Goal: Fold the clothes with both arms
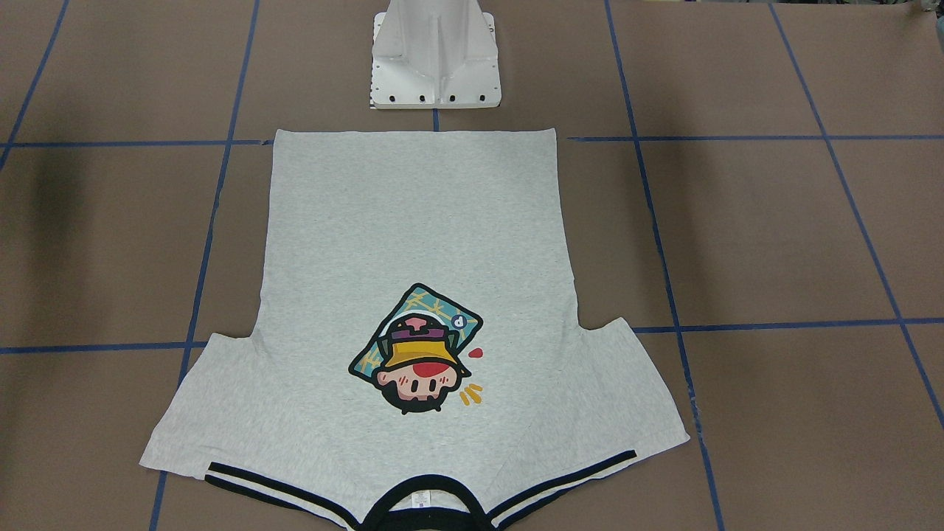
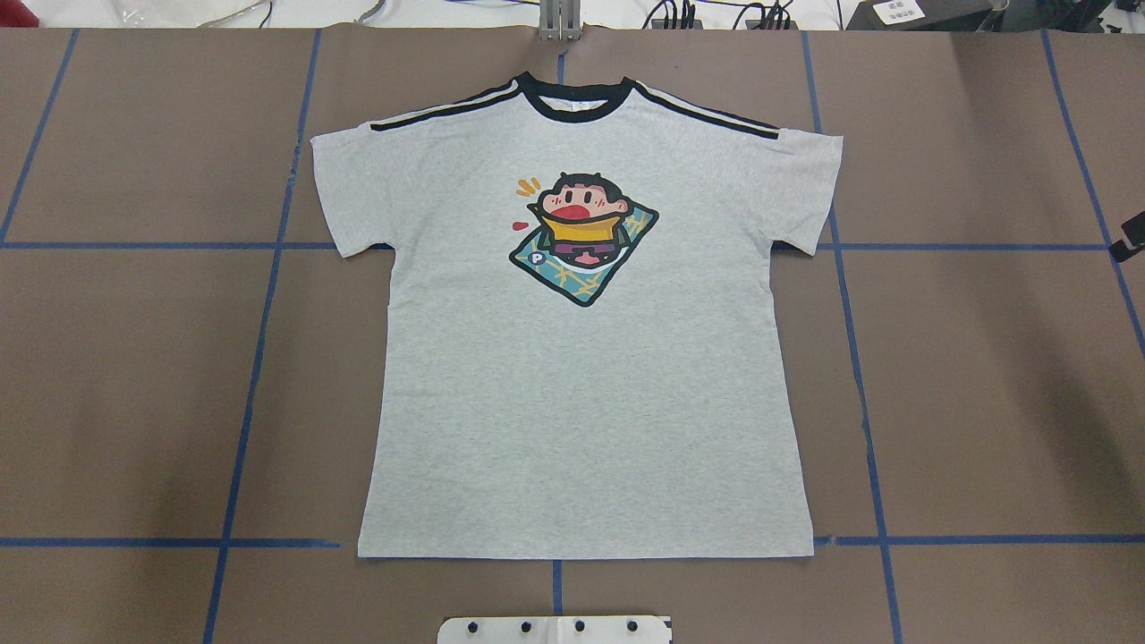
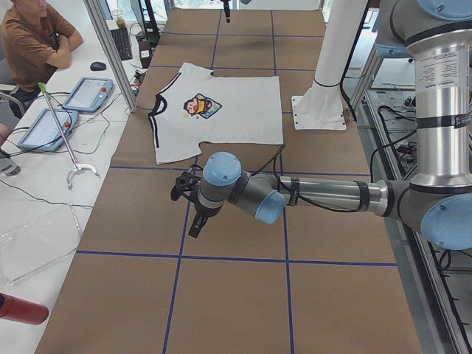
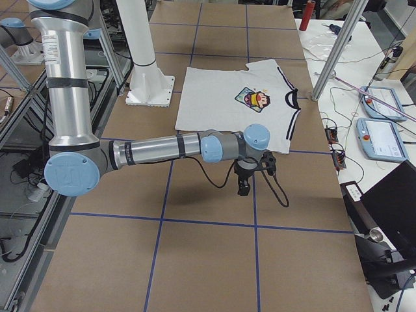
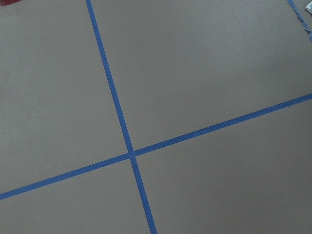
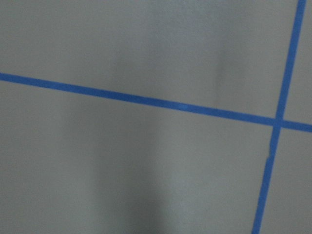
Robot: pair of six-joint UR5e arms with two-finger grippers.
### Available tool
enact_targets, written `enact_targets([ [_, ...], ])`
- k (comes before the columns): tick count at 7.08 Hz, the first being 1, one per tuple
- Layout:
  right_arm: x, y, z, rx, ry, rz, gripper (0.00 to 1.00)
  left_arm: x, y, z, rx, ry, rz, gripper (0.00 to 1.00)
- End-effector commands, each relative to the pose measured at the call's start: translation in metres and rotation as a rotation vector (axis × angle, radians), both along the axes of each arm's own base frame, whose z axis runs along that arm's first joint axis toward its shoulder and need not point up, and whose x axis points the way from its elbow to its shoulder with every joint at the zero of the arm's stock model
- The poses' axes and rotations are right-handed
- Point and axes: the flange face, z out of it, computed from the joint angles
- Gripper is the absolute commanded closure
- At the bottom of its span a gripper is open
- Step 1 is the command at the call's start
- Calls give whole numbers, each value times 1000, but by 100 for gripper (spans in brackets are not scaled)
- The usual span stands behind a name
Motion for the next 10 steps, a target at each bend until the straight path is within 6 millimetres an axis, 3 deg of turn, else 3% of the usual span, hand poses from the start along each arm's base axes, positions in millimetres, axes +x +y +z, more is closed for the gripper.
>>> enact_targets([
  [1, -60, -75, -13, 13, -32, 44, 0, 3, -3, -4, 9, 2, 6, 0],
  [2, -100, -114, -32, 5, -50, 92, 0, 3, -3, -4, 8, 2, 7, 0],
  [4, -160, -155, -67, -1, -61, 217, 0, 3, -3, -6, 12, 4, 8, 0],
  [5, -182, -155, -80, 30, -74, 250, 0, 3, -3, -8, 15, 4, 8, 0],
  [6, -198, -171, -100, 32, -105, 289, 1, 3, -3, -8, 20, 5, 8, 0],
  [8, -244, -174, -91, 46, -144, 490, 1, 3, -3, -8, 40, 8, 4, 0],
  [9, -260, -179, -100, 49, -140, 539, 1, 3, -3, -7, 43, 8, 5, 0],
  [10, -274, -180, -90, 66, -98, 564, 4, 3, -3, -9, 47, 8, 5, 0],
])
